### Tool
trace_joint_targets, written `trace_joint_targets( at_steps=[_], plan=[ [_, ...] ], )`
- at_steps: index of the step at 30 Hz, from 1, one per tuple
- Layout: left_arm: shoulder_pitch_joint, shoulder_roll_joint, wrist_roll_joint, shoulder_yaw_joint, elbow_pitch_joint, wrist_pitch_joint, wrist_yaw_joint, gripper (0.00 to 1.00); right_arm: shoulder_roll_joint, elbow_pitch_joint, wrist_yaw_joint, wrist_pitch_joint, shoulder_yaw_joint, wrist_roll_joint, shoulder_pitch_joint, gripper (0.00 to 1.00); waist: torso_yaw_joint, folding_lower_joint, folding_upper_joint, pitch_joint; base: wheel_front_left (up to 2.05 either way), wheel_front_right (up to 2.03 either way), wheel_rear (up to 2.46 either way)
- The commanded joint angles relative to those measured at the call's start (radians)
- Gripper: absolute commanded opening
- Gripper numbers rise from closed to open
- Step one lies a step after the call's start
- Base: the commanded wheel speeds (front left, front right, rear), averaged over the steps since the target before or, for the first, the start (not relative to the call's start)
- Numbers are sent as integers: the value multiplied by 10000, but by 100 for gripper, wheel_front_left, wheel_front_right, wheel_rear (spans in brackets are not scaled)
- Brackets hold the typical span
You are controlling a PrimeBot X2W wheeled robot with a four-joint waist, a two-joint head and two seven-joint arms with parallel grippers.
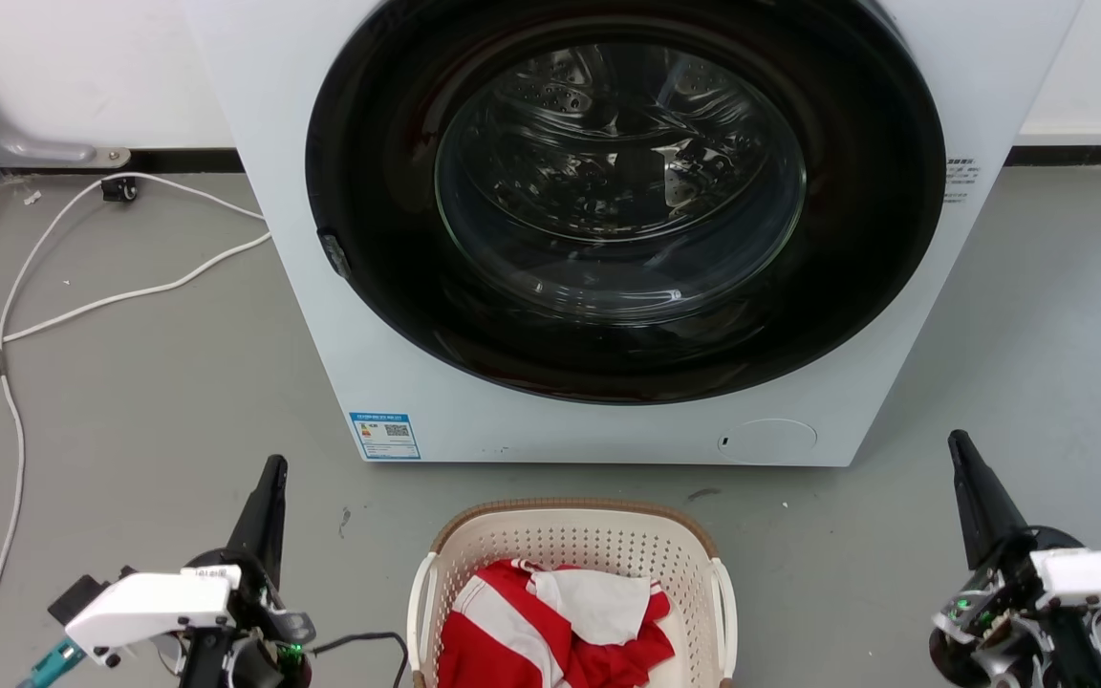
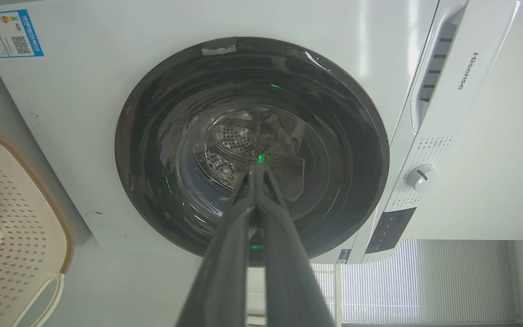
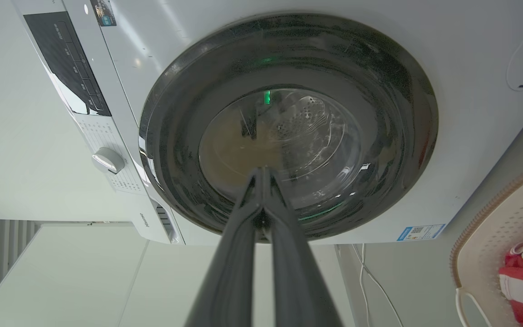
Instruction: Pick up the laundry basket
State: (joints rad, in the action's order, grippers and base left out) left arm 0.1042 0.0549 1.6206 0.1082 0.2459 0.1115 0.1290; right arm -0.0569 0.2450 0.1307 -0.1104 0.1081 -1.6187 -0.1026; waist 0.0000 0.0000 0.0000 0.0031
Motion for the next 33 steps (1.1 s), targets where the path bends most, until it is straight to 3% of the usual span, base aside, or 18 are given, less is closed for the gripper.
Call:
trace_joint_targets(
  at_steps=[1, 20, 26, 33],
  plan=[
    [0, 0, -3, 0, -2, -3, 0, 100, 0, -1, 0, 2, 0, 4, 0, 100, 0, 0, 0, 0, 0, 0, 0],
    [-527, -38, -798, -63, -448, -801, -3, 100, 26, -210, 0, 800, -312, 654, 417, 100, -1, 0, 0, 29, 0, 0, 0],
    [-623, -37, -1332, 223, -634, -1060, 0, 100, 29, -234, 1, 1059, -242, 1484, 404, 100, -1, 0, 0, 37, 0, 0, 0],
    [-578, -37, -2317, 845, -736, -1344, -29, 100, 32, -643, 2, 1339, -281, 3293, 361, 100, 0, 0, 0, 66, 0, 0, 0]
  ],
)
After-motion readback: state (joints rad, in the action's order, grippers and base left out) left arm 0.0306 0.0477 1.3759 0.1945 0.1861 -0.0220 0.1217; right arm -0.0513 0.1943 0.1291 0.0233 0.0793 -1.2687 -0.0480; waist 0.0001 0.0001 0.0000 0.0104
